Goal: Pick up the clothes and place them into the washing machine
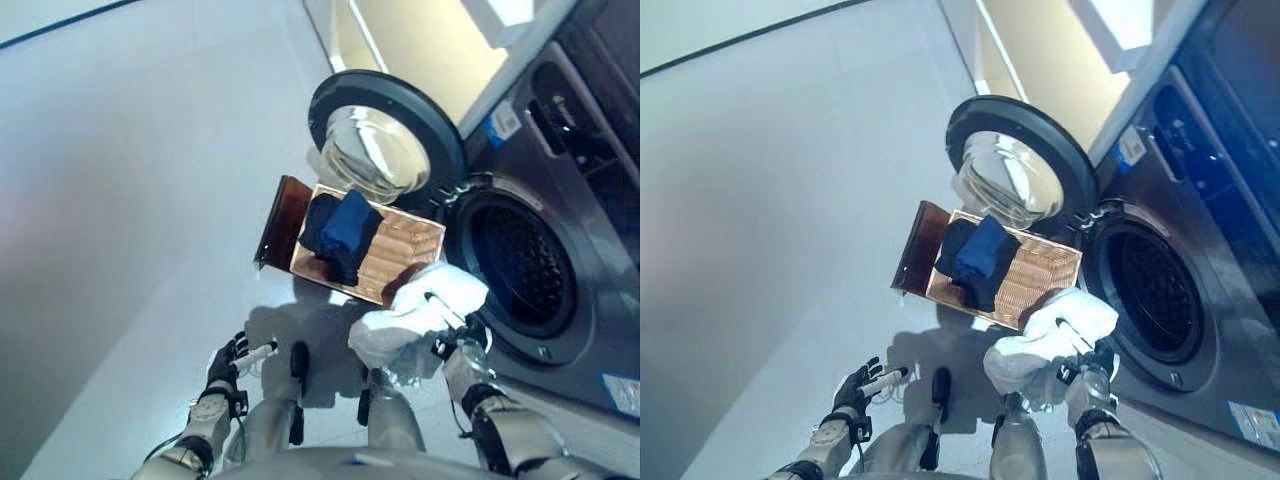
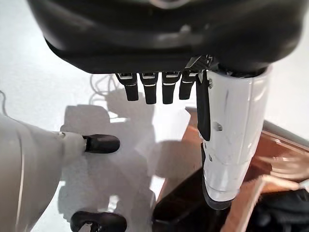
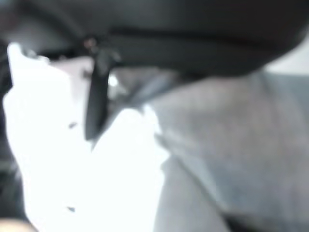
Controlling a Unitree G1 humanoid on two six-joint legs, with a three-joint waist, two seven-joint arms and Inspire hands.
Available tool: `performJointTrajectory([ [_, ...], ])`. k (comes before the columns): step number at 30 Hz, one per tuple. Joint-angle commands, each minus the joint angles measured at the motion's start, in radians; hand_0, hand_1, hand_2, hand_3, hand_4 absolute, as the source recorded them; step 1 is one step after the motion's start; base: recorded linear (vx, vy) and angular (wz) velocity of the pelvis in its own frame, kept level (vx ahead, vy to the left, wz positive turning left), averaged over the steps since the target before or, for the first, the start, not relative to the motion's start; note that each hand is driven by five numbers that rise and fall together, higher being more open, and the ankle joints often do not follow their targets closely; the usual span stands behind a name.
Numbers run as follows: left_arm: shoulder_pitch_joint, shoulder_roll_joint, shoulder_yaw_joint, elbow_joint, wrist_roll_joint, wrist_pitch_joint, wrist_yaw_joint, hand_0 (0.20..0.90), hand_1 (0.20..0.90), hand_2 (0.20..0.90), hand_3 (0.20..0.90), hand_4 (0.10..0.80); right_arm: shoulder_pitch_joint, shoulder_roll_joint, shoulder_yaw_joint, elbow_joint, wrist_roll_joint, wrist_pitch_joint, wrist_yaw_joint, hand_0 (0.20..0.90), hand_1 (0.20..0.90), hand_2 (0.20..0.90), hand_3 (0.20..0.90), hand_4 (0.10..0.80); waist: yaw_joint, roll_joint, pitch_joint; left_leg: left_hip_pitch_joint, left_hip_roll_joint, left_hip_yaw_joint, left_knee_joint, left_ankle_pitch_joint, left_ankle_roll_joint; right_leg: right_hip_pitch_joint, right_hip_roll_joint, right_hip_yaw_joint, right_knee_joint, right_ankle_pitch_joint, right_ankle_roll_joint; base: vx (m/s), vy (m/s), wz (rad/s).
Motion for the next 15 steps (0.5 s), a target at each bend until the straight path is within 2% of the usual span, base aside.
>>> performJointTrajectory([
  [1,-0.007,-0.005,0.002,0.031,-0.049,-0.054,0.013,0.9,0.9,0.9,0.9,0.8,-0.042,0.001,-0.052,-0.061,0.215,-0.144,0.05,0.2,0.2,0.2,0.2,0.3,0.002,0.05,-0.011,0.023,0.003,-0.011,-0.008,-0.022,-0.094,0.048,-0.002,0.021,-0.003,-0.009,0.032,0.01,-0.013,-0.22],
  [4,-0.004,-0.018,-0.02,0.011,-0.065,-0.06,0.01,0.9,0.9,0.9,0.9,0.8,-0.066,-0.014,-0.096,-0.065,0.293,-0.172,0.055,0.2,0.2,0.2,0.2,0.3,-0.006,0.068,-0.007,0.018,0.003,-0.001,-0.008,-0.024,-0.095,0.036,-0.003,0.031,-0.003,-0.008,0.032,0.004,-0.008,-0.11],
  [7,-0.003,-0.024,-0.049,0.001,-0.067,-0.06,0.004,0.9,0.9,0.9,0.9,0.8,-0.123,-0.065,-0.121,-0.046,0.313,-0.177,0.046,0.2,0.2,0.2,0.2,0.3,-0.003,0.087,-0.001,0.01,0.001,0.004,-0.008,-0.023,-0.097,0.021,-0.002,0.044,-0.003,-0.008,0.031,0.006,-0.018,-0.07],
  [12,-0.003,-0.031,-0.081,-0.016,-0.073,-0.059,-0.011,0.9,0.9,0.9,0.9,0.8,-0.229,-0.171,-0.173,0.007,0.349,-0.185,0.024,0.2,0.2,0.2,0.2,0.3,0.007,0.121,0.008,-0.014,0.0,0.001,-0.008,-0.017,-0.106,-0.001,-0.005,0.044,-0.001,-0.01,0.028,0.014,-0.042,0.05],
  [15,0.015,-0.023,-0.109,-0.059,-0.072,-0.059,-0.029,0.9,0.9,0.9,0.9,0.8,-0.311,-0.281,-0.172,0.028,0.322,-0.166,0.02,0.2,0.2,0.2,0.2,0.3,0.018,0.147,0.016,-0.04,0.002,-0.005,-0.008,-0.005,-0.121,-0.027,-0.007,0.043,0.002,-0.011,0.024,0.002,-0.079,0.1],
])
